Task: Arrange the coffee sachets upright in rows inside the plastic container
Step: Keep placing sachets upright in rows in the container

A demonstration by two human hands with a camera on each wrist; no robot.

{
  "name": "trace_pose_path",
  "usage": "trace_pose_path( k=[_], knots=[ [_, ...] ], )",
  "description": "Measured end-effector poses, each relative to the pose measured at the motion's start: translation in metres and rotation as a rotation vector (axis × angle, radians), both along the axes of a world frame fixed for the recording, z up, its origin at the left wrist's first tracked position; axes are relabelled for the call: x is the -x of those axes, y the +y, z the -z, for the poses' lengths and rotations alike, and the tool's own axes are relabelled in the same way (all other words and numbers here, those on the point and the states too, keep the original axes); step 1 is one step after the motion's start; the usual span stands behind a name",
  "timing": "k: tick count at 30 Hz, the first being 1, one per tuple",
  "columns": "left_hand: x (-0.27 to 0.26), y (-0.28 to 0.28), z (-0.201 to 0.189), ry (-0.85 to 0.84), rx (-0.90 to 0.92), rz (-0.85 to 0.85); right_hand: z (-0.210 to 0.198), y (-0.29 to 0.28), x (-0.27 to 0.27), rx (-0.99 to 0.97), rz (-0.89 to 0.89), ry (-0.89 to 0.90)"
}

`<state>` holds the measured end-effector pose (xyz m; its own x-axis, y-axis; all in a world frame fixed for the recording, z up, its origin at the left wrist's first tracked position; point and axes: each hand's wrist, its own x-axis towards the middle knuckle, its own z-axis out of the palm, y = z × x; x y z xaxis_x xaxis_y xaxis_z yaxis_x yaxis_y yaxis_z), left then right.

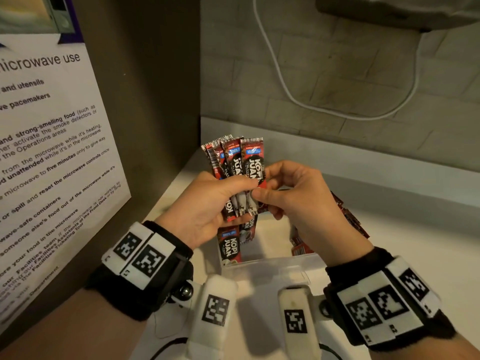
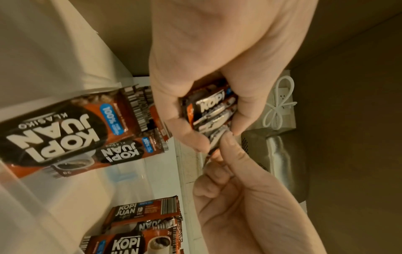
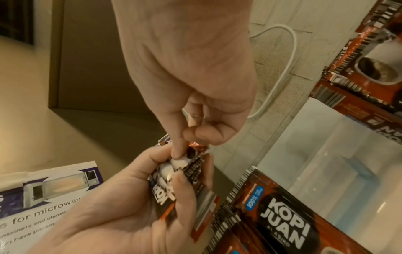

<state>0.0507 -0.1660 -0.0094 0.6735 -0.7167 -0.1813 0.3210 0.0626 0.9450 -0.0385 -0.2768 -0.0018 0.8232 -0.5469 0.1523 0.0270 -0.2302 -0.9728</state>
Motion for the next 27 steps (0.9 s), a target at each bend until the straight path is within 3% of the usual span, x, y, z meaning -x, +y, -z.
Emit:
trace_pose_path(
  k=[6, 13, 17, 27],
  knots=[
    [-0.018, 0.008, -0.005, 0.089, 0.064, -0.054, 0.000, -0.019, 0.007, -0.191, 0.058, -0.064],
    [-0.040, 0.023, -0.003, 0.177, 0.115, -0.190, 0.030, -0.033, 0.018, -0.042, -0.056, 0.324],
    [-0.042, 0.026, 0.004, 0.212, 0.139, -0.252, 0.052, -0.029, 0.008, -0.002, -0.123, 0.450],
    [-0.043, 0.027, 0.011, 0.302, 0.180, -0.273, 0.066, -0.027, -0.014, -0.037, -0.073, 0.519]
  ],
)
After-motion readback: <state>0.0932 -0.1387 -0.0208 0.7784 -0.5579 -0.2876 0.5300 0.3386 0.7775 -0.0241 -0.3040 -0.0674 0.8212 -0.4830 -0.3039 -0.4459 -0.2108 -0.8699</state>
